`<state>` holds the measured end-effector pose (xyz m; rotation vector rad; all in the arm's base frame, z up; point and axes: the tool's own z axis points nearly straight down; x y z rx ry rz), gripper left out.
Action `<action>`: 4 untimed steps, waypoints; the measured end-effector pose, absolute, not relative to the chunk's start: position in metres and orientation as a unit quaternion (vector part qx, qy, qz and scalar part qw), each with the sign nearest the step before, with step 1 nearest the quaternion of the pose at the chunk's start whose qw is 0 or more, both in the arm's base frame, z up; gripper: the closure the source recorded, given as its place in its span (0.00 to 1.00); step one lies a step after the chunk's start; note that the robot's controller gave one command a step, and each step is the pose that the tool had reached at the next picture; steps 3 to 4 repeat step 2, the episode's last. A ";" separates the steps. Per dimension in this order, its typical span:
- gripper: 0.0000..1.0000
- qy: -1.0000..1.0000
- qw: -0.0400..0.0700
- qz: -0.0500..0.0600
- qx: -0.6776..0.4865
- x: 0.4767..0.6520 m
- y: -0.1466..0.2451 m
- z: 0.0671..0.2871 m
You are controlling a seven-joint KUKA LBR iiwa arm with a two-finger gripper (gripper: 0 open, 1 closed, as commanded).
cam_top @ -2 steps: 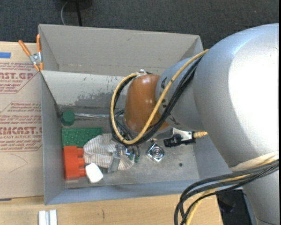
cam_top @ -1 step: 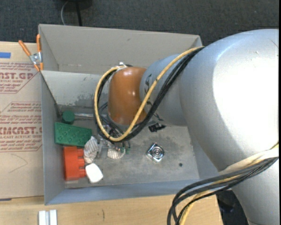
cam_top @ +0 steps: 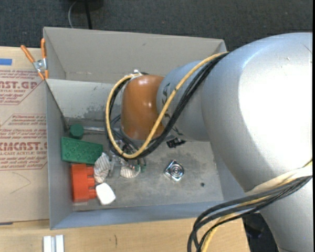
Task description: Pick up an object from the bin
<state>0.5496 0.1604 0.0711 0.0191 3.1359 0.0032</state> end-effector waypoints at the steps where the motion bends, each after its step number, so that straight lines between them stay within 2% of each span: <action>1: 1.00 1.000 0.001 0.001 -0.011 0.555 0.158 0.077; 2: 1.00 1.000 0.003 0.001 -0.021 0.561 0.151 0.085; 4: 1.00 1.000 0.003 0.001 -0.021 0.561 0.151 0.085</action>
Offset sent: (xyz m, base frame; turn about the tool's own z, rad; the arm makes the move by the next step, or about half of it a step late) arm 0.0135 -0.0129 0.0176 -0.0590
